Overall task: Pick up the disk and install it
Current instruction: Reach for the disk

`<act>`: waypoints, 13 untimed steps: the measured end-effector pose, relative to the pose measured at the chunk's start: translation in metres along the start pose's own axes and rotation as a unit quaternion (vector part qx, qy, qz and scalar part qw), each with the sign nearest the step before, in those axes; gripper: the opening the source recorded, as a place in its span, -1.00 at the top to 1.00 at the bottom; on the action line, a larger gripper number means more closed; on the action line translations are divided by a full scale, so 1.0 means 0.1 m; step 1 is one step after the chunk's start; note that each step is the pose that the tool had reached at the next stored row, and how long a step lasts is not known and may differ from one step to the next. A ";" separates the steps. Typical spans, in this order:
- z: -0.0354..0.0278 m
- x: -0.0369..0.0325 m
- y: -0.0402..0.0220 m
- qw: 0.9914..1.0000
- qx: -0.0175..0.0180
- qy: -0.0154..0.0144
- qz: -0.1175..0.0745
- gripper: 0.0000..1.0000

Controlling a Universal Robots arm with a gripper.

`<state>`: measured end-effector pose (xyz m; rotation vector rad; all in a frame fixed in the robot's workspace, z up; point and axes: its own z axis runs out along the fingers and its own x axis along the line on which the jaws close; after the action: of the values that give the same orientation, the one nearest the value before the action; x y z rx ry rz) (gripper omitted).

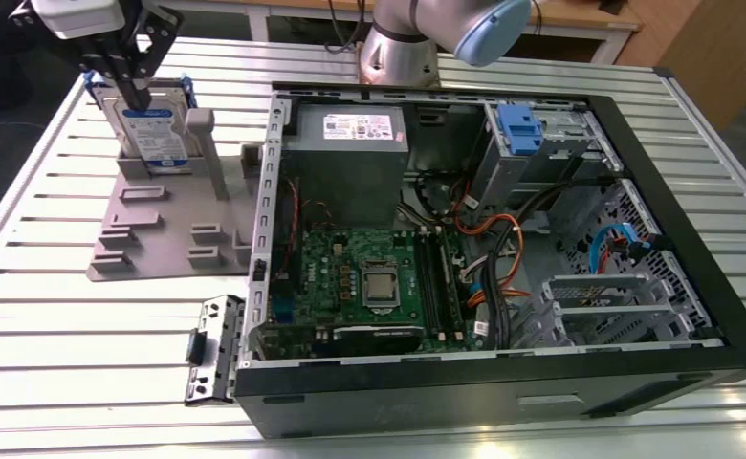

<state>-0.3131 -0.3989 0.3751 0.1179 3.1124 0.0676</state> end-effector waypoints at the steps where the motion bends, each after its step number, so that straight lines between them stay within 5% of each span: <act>1: 0.002 0.006 -0.001 1.000 0.000 0.000 0.000 0.80; 13: 0.023 0.073 -0.007 1.000 0.000 0.000 0.000 0.80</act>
<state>-0.3204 -0.3989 0.3726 0.1179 3.1124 0.0677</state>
